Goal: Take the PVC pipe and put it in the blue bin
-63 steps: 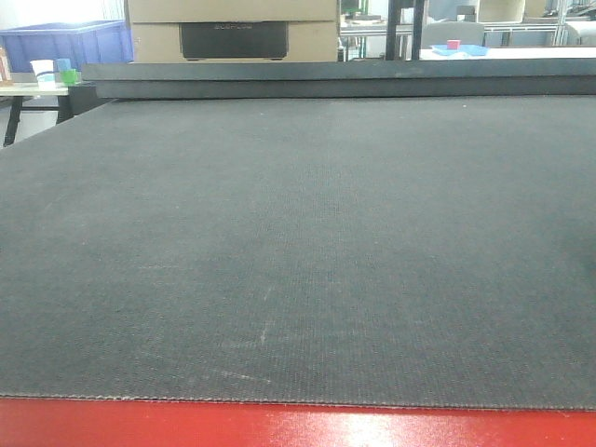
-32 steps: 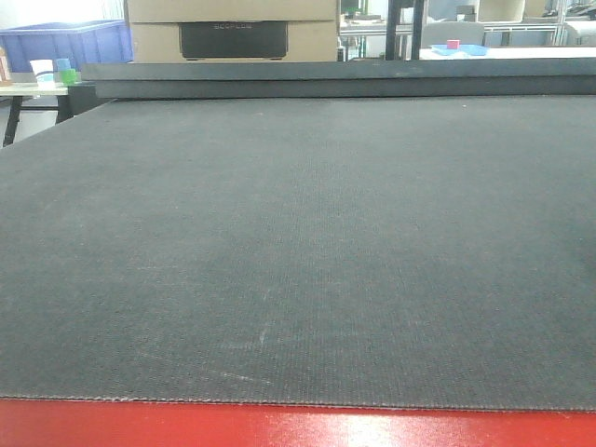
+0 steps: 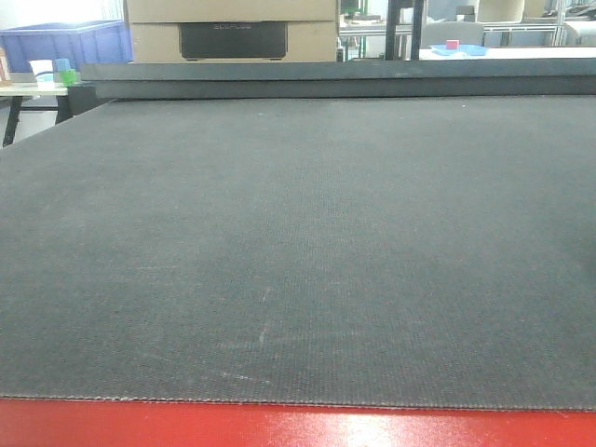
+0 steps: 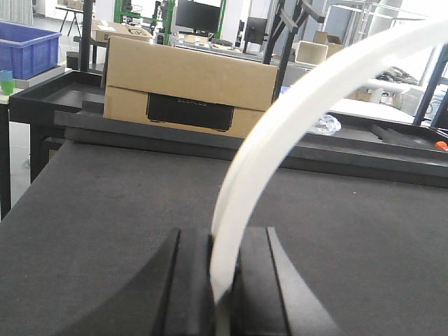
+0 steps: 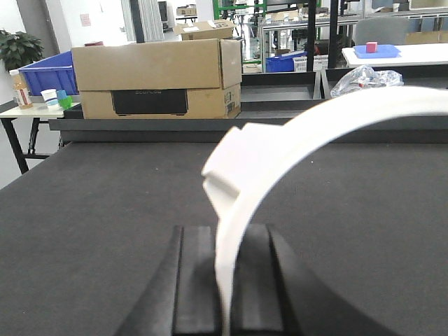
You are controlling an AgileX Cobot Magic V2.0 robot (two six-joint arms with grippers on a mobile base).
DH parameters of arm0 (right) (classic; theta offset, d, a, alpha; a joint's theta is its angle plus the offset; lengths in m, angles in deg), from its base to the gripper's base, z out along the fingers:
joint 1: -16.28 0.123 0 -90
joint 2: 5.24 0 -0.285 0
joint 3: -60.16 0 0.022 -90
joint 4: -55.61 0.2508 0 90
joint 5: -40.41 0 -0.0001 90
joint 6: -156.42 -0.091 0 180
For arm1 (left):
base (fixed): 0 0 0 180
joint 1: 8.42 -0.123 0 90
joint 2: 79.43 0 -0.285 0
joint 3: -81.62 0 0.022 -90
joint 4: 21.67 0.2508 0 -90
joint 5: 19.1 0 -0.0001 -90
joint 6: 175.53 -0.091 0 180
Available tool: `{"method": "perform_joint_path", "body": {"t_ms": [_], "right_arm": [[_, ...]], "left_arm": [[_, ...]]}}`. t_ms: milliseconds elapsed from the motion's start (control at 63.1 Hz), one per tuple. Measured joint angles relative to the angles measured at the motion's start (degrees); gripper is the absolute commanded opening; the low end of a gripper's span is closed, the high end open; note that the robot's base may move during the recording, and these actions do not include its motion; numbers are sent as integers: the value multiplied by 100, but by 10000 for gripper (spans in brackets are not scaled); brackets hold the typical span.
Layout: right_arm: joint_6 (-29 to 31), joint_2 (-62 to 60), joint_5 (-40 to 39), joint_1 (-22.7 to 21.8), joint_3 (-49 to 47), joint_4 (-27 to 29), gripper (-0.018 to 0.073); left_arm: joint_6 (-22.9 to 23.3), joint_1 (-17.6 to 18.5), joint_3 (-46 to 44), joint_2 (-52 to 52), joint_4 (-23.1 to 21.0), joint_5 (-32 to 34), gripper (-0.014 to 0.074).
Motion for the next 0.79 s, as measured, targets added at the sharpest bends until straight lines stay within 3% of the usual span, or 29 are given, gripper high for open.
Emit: {"method": "perform_joint_path", "body": {"t_ms": [792], "right_arm": [[0,0,0,0,0,11,-168]], "left_arm": [[0,0,0,-10,0,0,-111]]}}
